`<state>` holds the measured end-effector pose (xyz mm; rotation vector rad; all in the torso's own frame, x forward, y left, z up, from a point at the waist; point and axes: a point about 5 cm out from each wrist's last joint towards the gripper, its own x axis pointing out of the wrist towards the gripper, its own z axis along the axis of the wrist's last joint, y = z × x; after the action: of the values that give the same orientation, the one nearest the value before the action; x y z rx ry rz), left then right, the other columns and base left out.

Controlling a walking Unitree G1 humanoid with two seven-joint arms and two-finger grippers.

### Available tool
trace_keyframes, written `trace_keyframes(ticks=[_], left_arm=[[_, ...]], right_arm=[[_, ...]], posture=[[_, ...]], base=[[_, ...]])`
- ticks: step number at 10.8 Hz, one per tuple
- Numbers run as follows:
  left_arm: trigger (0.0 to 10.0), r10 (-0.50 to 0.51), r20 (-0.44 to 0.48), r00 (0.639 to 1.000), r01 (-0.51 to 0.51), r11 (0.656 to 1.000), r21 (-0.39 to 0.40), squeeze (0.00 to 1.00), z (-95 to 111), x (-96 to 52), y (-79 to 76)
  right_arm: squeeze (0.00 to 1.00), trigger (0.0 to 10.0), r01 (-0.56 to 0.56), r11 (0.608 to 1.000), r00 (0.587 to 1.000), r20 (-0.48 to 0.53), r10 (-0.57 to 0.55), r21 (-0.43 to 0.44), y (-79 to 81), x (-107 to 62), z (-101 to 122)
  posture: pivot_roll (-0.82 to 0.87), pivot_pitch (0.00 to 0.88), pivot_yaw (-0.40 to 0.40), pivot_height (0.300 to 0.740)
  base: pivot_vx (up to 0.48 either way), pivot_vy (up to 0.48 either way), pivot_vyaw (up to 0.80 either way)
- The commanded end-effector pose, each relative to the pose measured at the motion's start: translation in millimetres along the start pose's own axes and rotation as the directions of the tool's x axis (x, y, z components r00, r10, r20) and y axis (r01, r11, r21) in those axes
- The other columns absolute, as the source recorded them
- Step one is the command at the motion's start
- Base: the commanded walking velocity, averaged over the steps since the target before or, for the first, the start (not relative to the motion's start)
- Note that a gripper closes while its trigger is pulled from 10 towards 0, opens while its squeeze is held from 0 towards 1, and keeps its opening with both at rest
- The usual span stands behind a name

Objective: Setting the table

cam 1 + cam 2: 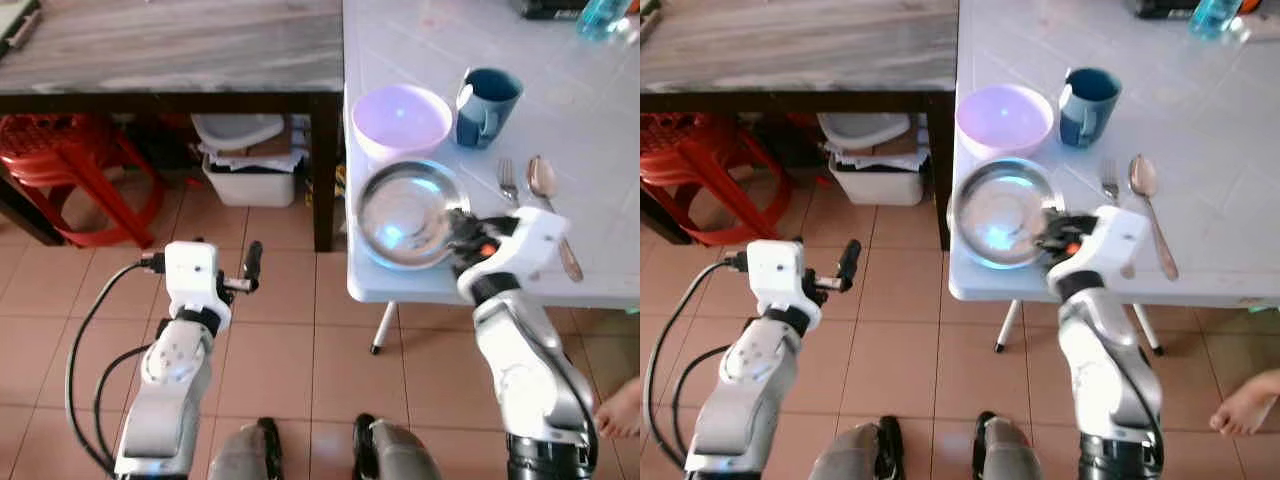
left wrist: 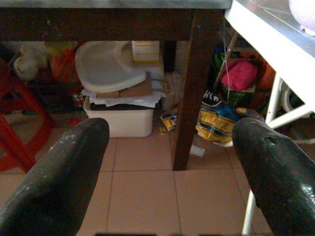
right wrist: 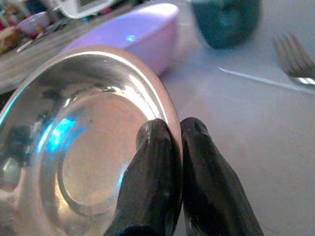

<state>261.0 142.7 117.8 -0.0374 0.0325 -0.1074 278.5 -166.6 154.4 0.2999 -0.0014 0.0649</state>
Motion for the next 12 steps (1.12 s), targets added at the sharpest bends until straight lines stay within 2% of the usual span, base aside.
trace_keyframes(ticks=[1, 2, 3, 4, 6, 7, 9, 11, 12], left_arm=[[10.0, 0.049, -0.010, 0.999, -0.049, 0.999, 0.000, 0.00, -4, -0.9, 8.6], [10.0, 0.081, 0.004, 0.997, -0.081, 0.997, -0.017, 0.00, -4, 3.5, 8.0], [10.0, 0.105, 0.010, 0.994, -0.105, 0.994, -0.035, 0.00, -4, 8.2, 8.4], [10.0, 0.107, 0.045, 0.993, -0.105, 0.994, -0.040, 0.00, 3, 14.2, 8.7], [10.0, 0.145, 0.083, 0.986, -0.142, 0.989, -0.043, 0.00, 11, 23.6, 10.3], [10.0, 0.203, 0.101, 0.974, -0.195, 0.977, -0.086, 0.00, 10, 26.5, 13.4], [10.0, 0.239, 0.081, 0.968, -0.223, 0.960, -0.171, 0.00, -1, 22.9, 13.1], [10.0, 0.195, 0.081, 0.977, -0.183, 0.973, -0.140, 0.00, -7, 17.8, 9.9], [10.0, 0.151, 0.091, 0.984, -0.145, 0.987, -0.075, 0.00, -8, 17.8, 9.9]], right_arm=[[0.00, 0.0, -0.009, 0.999, 0.993, -0.114, 0.005, -0.035, 1.2, -3.5, -25], [0.00, 3.9, -0.002, 0.998, 0.996, -0.085, -0.003, -0.058, 0.4, -2.9, -24], [0.00, 8.6, -0.035, 0.992, 0.999, -0.036, 0.031, -0.121, 5.8, -1.7, -21], [0.00, 10.0, -0.081, 0.981, 0.997, -0.007, 0.081, -0.177, 15.6, 1.7, -17], [0.00, 10.0, -0.103, 0.969, 0.991, 0.058, 0.119, -0.224, 22.6, 8.4, -7], [0.00, 10.0, -0.090, 0.966, 0.991, 0.077, 0.111, -0.241, 20.8, 11.4, -8], [0.00, 10.0, -0.063, 0.979, 0.989, 0.120, 0.088, -0.195, 18.0, 7.5, -7], [0.00, 10.0, -0.043, 0.978, 0.989, 0.126, 0.071, -0.206, 14.8, 2.5, -7], [0.00, 10.0, -0.021, 0.973, 0.991, 0.124, 0.051, -0.228, 10.8, 3.4, -8]], posture=[[-0.05, 0.179, 0.015, 0.740], [-0.05, 0.169, 0.011, 0.740], [-0.05, 0.156, 0.009, 0.740], [-0.05, 0.132, 0.007, 0.740], [-0.04, 0.099, 0.003, 0.740], [-0.04, 0.082, 0.004, 0.740], [-0.05, 0.046, 0.010, 0.740], [-0.05, 0.026, 0.008, 0.740], [-0.05, 0.031, 0.008, 0.740]], base=[[0.000, 0.480, 0.00], [0.000, 0.480, 0.00], [0.000, 0.480, 0.00], [0.000, 0.480, 0.00], [0.000, 0.480, 0.00], [0.000, 0.480, 0.00], [0.000, 0.480, 0.00], [0.000, 0.478, 0.00], [0.000, 0.428, 0.00]])
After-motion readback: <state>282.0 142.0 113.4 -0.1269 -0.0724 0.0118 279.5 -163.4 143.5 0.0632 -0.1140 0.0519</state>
